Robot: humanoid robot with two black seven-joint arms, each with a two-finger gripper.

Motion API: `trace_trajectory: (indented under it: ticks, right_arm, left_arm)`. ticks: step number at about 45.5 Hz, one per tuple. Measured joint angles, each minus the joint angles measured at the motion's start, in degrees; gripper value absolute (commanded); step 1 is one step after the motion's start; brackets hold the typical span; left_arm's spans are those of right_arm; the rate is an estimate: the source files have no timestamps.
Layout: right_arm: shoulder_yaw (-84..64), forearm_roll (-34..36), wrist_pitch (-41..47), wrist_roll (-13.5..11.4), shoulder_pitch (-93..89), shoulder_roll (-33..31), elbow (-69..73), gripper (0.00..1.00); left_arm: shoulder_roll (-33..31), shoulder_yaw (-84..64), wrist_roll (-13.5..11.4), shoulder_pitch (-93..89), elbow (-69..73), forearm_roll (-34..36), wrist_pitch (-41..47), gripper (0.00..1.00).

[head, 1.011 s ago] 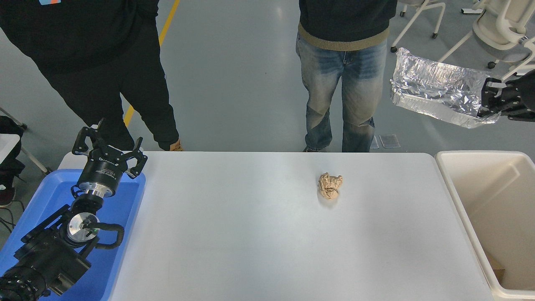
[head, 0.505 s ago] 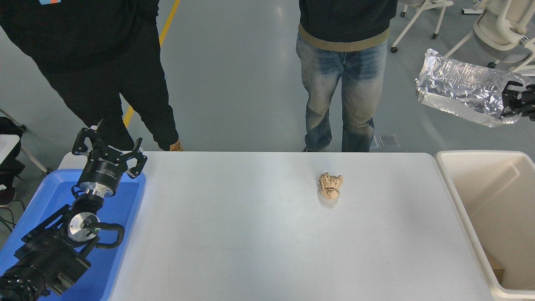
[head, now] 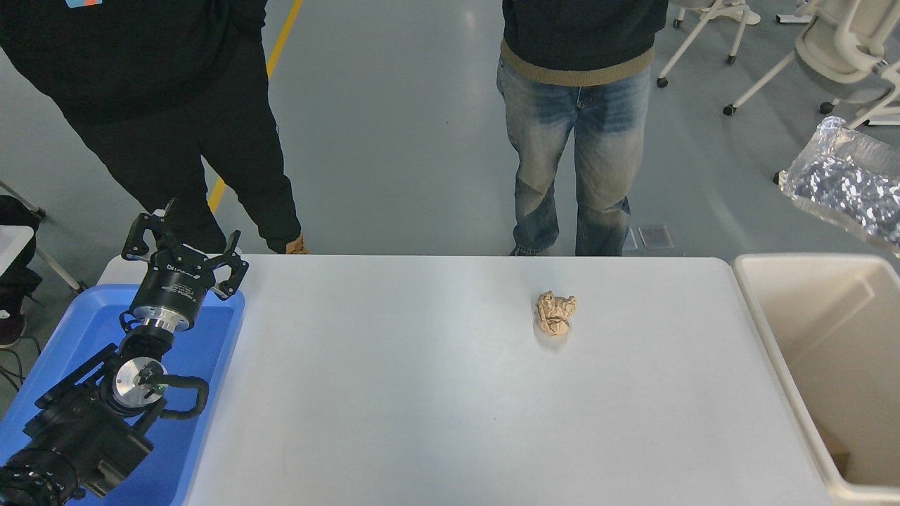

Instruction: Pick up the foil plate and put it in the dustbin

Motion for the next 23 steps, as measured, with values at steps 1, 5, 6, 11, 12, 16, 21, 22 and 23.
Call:
trace_trajectory:
  ticks: [1, 5, 6, 11, 12, 16, 21, 22, 23]
  right_arm:
    - [0.7, 0.0, -0.8, 0.0, -1.2, 0.3, -0.6, 0.00]
    - [2.6, 0.1, -2.9, -0.2, -4.7, 1.0, -2.2, 0.00]
    - [3.0, 0.2, -3.3, -0.2, -5.5, 1.2, -2.5, 0.00]
    - [5.2, 1.0, -5.7, -0.4, -9.7, 2.3, -4.1, 0.00]
    - [5.5, 1.2, -6.0, -0.5, -10.3, 2.5, -4.3, 0.00]
    - [6.7, 2.0, -7.7, -0.9, -13.0, 3.2, -4.9, 0.00]
    - [8.2, 2.9, -9.7, -1.2, -16.3, 4.1, -5.4, 0.00]
    - [8.4, 3.1, -10.0, -1.2, -16.8, 4.3, -5.5, 0.00]
    - [8.7, 3.3, -10.4, -1.3, -17.6, 4.5, -5.7, 0.00]
  left_arm:
    - [0.0, 0.0, 0.0, 0.0, 0.0, 0.0, 0.0, 0.99]
    - [0.0, 0.0, 0.0, 0.0, 0.0, 0.0, 0.0, 0.99]
    - [0.0, 0.0, 0.0, 0.0, 0.0, 0.0, 0.0, 0.99]
    - [0.0, 0.0, 0.0, 0.0, 0.0, 0.0, 0.0, 0.99]
    - [0.0, 0.0, 0.0, 0.0, 0.0, 0.0, 0.0, 0.99]
    - [0.0, 0.0, 0.0, 0.0, 0.0, 0.0, 0.0, 0.99]
    - [0.0, 0.0, 0.0, 0.0, 0.0, 0.0, 0.0, 0.99]
    - [0.0, 0.0, 0.0, 0.0, 0.0, 0.0, 0.0, 0.99]
    - [0.0, 0.0, 0.0, 0.0, 0.0, 0.0, 0.0, 0.99]
